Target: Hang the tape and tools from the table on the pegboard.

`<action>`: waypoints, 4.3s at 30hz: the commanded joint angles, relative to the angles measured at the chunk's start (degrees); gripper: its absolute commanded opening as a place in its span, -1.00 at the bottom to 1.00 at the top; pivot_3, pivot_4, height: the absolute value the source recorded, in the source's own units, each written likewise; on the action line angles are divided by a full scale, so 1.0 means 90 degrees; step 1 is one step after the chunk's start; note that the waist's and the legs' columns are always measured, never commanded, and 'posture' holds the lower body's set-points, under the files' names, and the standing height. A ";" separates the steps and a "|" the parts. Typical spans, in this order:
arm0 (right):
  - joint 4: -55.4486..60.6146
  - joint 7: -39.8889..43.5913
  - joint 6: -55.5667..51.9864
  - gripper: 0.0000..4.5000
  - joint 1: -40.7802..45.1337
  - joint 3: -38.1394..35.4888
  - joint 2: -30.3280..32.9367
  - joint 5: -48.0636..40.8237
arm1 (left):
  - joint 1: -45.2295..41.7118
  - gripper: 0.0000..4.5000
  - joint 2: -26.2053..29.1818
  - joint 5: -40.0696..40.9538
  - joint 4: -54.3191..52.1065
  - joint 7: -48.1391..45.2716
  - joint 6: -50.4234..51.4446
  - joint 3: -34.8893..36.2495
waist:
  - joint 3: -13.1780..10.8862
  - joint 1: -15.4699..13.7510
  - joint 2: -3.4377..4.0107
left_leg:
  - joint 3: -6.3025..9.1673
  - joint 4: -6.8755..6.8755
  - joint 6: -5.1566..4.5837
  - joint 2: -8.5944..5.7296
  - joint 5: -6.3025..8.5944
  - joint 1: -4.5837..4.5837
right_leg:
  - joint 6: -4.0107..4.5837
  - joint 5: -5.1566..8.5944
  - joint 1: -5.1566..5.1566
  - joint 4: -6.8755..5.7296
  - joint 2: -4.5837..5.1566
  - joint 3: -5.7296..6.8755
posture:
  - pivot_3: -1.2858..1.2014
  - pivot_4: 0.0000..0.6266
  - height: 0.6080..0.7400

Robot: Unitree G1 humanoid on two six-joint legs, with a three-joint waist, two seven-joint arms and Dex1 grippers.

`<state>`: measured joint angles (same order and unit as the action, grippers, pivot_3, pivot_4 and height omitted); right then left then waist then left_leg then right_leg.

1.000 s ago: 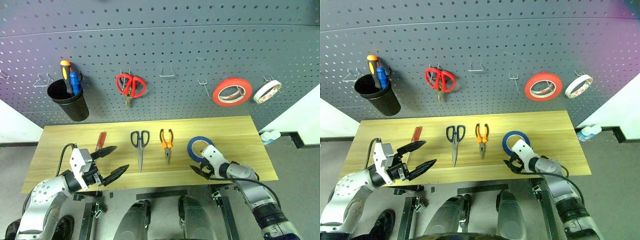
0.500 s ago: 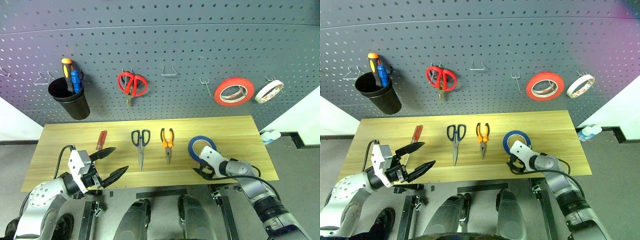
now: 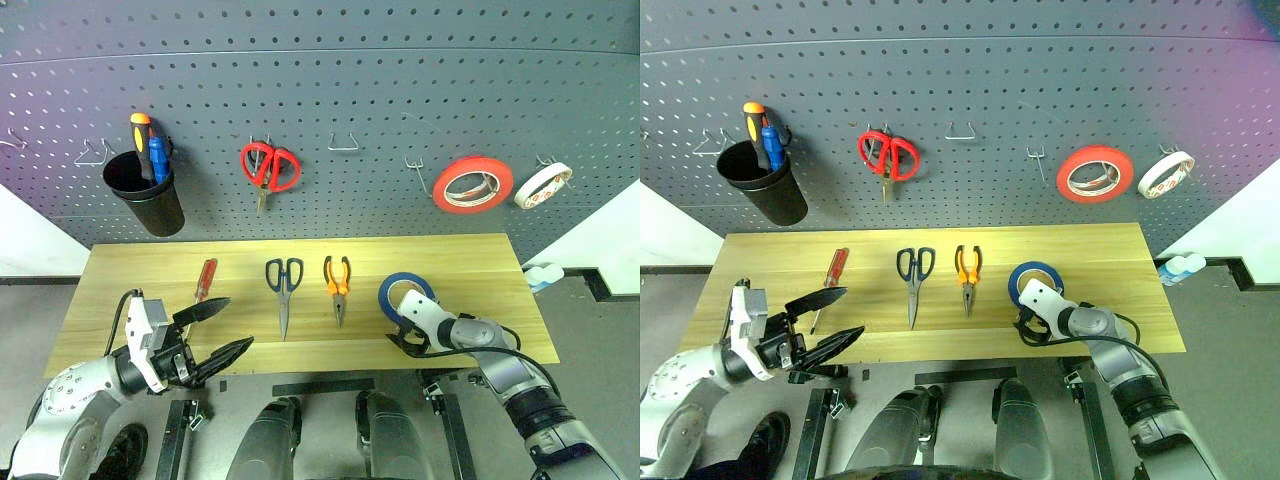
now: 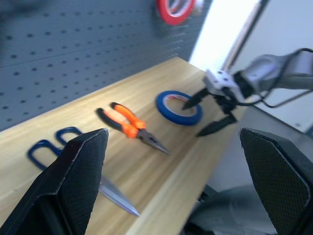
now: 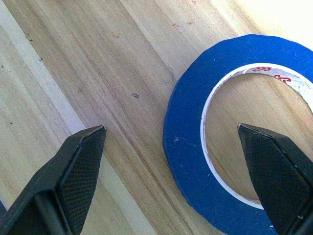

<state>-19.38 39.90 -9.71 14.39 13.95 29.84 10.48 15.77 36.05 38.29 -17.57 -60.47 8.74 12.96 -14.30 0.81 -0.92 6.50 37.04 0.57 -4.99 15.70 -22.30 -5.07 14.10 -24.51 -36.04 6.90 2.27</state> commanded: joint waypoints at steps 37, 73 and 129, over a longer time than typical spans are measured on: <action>0.0882 0.0464 0.0292 -0.70 -0.0677 -0.0949 -0.0490 -0.1690 | -0.0279 1.00 -0.0137 -0.0460 0.0040 -0.0235 -0.0442 -0.0003 | -0.0015 0.0000 0.0011 | 0.0005 -0.0009 -0.0003 0.0002 0.0002 -0.0012 | -0.0017 -0.0009 -0.0005 0.0019 -0.0002 0.0004 | -0.02 -0.20 1.00; 0.4112 -0.1213 0.0552 -0.70 -0.1536 -0.2784 -0.1827 -0.4416 | -0.1123 1.00 -0.0382 -0.0655 0.0974 -0.0493 -0.0812 -0.0347 | -0.0014 0.0055 0.0030 | -0.0005 -0.0001 0.0008 0.0001 -0.0004 -0.0008 | -0.0038 -0.0029 -0.0012 0.0001 -0.0012 0.0000 | -0.09 -0.39 1.00; 0.2875 -0.1874 -0.1481 1.00 -0.0725 -0.1457 -0.1890 -0.2841 | -0.0146 1.00 -0.0328 -0.0586 -0.0011 0.0263 -0.0631 0.0202 | -0.0012 0.0171 0.0028 | -0.0009 0.0019 0.0027 0.0009 -0.0019 -0.0002 | -0.0020 -0.0062 -0.0011 -0.0014 -0.0016 -0.0009 | 0.00 -0.27 1.00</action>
<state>2.85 25.91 -18.37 7.29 0.44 14.34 -13.86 13.94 32.66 32.05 -15.98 -58.42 3.49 13.16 -14.41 2.35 -0.67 6.42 37.21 0.81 -4.88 15.52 -22.31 -5.24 13.54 -24.61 -36.17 6.74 2.19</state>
